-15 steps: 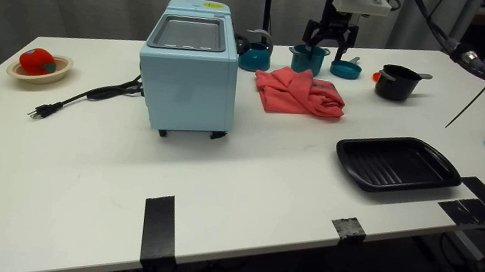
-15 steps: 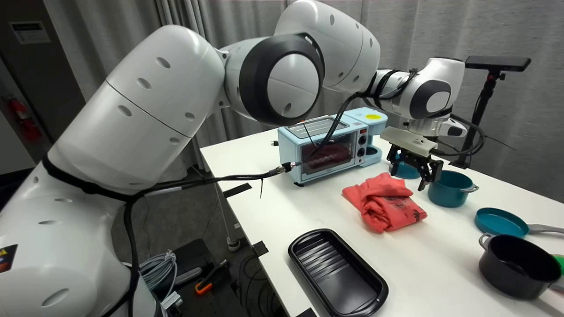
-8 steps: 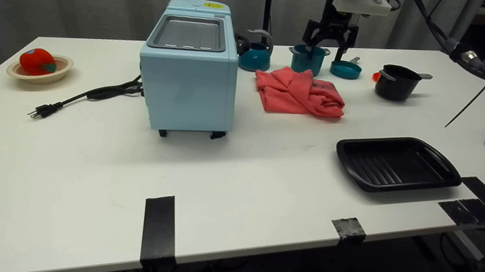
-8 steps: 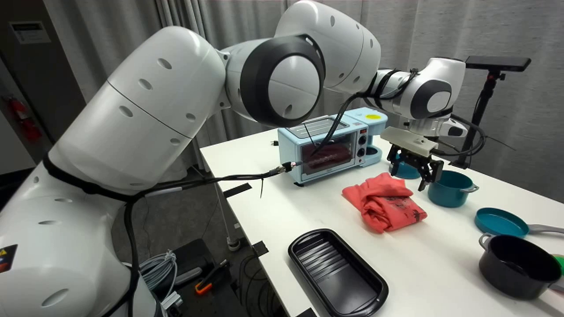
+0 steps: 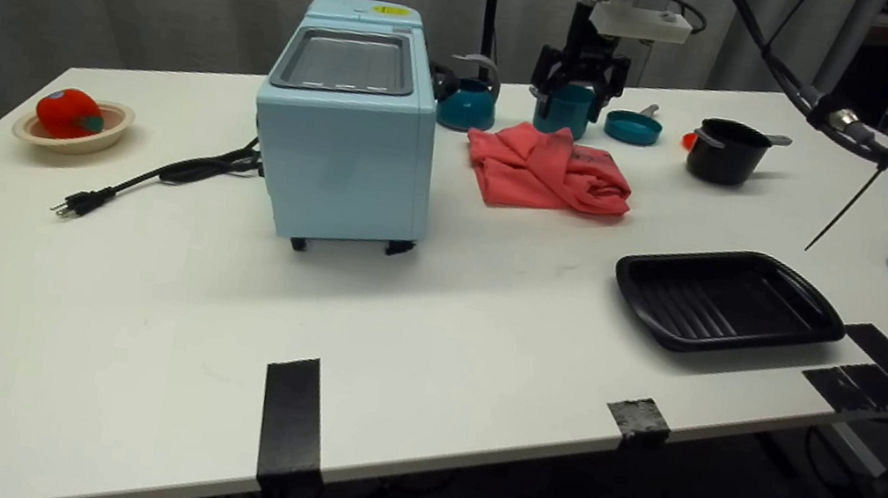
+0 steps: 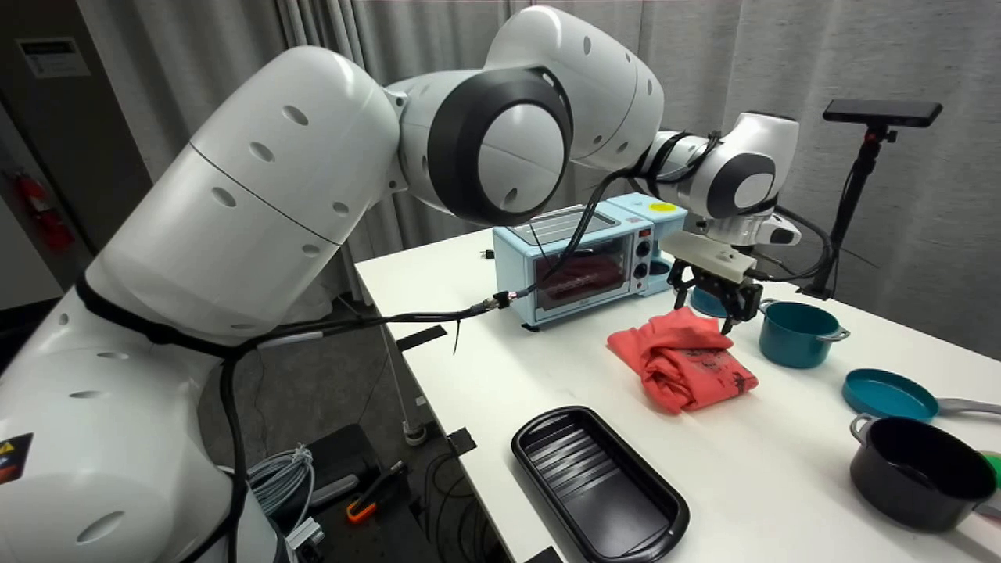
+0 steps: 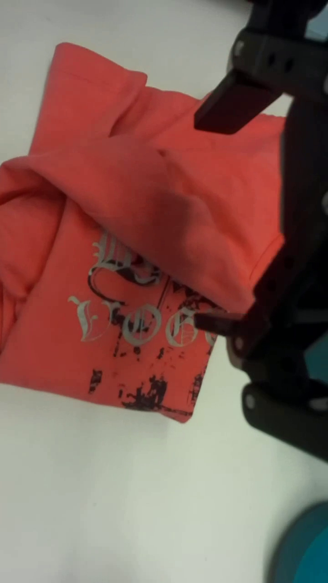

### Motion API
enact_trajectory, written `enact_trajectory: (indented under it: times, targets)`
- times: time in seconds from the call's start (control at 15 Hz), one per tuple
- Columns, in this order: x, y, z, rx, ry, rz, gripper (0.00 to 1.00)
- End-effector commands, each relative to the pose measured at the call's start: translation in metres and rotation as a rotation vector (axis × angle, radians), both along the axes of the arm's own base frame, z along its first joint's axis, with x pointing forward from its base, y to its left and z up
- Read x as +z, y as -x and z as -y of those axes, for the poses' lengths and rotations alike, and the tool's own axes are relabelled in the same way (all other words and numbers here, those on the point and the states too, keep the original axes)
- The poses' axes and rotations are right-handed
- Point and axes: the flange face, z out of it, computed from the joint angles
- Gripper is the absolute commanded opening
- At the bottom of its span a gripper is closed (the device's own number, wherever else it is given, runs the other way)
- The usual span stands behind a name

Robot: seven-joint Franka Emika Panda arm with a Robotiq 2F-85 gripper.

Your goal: Unfold the cloth

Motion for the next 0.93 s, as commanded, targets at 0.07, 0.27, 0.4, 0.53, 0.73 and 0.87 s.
enact_trajectory:
  times: [0.07,0.27,0.4,0.53,0.73,0.87]
  targets:
    - [-0.031,0.008,-0.025,0.077,-0.006,0.007,1.00]
    - [-0.054,0.016,-0.031,0.092,-0.003,0.002,1.00]
    - [-0.064,0.022,-0.033,0.092,0.001,0.001,0.99]
    - [-0.068,0.025,-0.032,0.086,0.000,0.004,0.74]
    - [-0.062,0.026,-0.031,0.090,0.000,0.025,0.53]
    - [-0.051,0.025,-0.030,0.097,-0.004,0.042,0.39]
